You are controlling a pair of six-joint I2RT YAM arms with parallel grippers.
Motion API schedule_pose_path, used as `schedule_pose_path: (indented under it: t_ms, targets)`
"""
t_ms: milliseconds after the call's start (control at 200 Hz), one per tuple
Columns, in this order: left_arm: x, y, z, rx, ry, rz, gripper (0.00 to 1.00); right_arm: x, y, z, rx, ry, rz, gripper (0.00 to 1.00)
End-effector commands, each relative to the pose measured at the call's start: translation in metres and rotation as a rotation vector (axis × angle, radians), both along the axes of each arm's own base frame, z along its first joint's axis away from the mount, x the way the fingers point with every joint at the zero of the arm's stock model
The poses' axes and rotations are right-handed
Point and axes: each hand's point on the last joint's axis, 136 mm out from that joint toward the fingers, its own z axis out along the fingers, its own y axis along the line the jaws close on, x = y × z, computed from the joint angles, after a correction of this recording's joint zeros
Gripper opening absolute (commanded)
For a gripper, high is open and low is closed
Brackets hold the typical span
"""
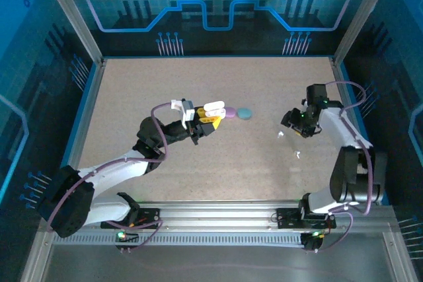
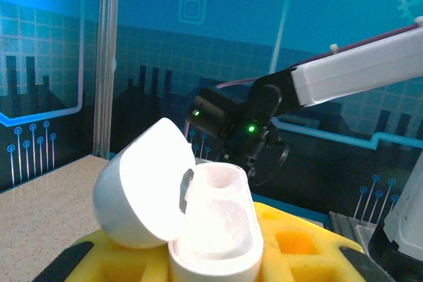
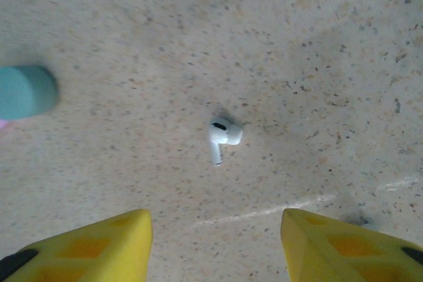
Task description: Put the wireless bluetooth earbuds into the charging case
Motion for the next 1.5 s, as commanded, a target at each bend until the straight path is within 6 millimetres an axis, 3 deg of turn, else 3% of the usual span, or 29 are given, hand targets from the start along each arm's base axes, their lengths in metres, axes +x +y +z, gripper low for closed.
schedule_pose_path:
  t_ms: [0, 505, 645, 1496]
  targets:
    - [-0.005, 0.003, 0.008, -0.009, -0.043, 0.008, 0.22, -0.001, 0.000, -0.007, -0.057, 0.093, 0.041, 0.55]
    - [-0.007, 0.003, 0.001, 0.020, -0.037, 0.016, 0.22, 0.020, 0.010, -0.046, -0.129, 0.229, 0.127, 0.51]
    - [-0.006, 0.003, 0.001, 0.022, -0.036, 0.017, 0.22, 0.022, 0.013, -0.053, -0.133, 0.254, 0.145, 0.45]
    - [-0.008, 0.003, 0.000, 0.019, -0.027, 0.009, 0.22, 0.023, 0.019, -0.071, -0.166, 0.314, 0.191, 0.39]
